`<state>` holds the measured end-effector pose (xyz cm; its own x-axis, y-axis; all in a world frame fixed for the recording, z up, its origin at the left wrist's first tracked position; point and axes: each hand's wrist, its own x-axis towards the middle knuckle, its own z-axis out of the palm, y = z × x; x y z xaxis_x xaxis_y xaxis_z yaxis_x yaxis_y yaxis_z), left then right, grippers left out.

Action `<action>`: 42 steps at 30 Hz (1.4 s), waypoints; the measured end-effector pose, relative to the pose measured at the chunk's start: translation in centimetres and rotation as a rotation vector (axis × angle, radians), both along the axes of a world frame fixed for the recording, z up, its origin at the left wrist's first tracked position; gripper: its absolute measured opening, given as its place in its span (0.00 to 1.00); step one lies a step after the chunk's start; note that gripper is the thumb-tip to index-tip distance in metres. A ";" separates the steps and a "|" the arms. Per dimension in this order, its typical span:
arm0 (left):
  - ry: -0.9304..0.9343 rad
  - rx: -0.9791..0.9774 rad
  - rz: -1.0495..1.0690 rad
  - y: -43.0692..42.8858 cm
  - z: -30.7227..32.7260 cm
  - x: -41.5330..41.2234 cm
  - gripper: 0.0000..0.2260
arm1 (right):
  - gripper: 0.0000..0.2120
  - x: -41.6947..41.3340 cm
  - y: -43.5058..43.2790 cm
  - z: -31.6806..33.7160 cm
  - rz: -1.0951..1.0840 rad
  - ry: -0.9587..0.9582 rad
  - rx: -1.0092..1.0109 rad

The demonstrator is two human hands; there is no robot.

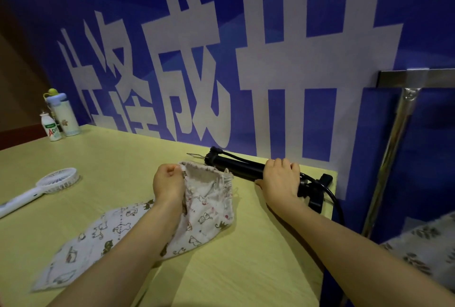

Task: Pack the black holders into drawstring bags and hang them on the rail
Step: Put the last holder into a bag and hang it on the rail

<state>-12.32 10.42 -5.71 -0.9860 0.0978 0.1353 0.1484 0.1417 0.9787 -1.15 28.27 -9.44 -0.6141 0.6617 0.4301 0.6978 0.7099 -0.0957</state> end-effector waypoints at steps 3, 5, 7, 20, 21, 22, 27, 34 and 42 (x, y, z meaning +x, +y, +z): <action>-0.075 0.016 0.067 -1.1 0.2 -0.8 0.06 | 0.22 1.0 -0.9 0.4 0.054 0.056 0.012; -0.104 0.030 0.095 -1.6 0.4 -1.0 0.06 | 0.21 1.8 -1.6 1.1 0.100 0.141 0.006; -0.148 0.039 0.121 -2.0 0.6 -0.8 0.07 | 0.21 2.8 -2.5 2.2 0.136 0.238 -0.008; 0.112 -0.164 0.070 -4.4 6.3 2.5 0.07 | 0.22 11.4 -5.8 5.9 0.446 0.163 0.104; 0.190 -0.245 0.015 -4.6 6.7 3.2 0.07 | 0.22 11.7 -5.9 6.0 0.448 0.156 0.099; 0.248 -0.299 -0.035 -4.8 7.1 3.7 0.08 | 0.22 11.8 -6.0 6.1 0.452 0.149 0.096; 0.354 -0.265 -0.005 -5.7 9.4 3.9 0.09 | 0.21 12.3 -6.6 6.3 0.479 0.127 0.053; 0.439 -0.314 -0.107 -6.0 10.0 4.0 0.05 | 0.20 12.2 -7.0 6.0 0.516 0.002 0.155; 0.486 -0.331 -0.273 -3.0 9.0 7.8 0.05 | 0.12 9.9 -8.6 6.5 0.458 0.007 0.349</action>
<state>-4.54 7.41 3.25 -0.7538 0.4495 0.4793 0.6367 0.3192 0.7019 8.74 19.71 -2.89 -0.8009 0.1466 0.5806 0.3117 0.9299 0.1953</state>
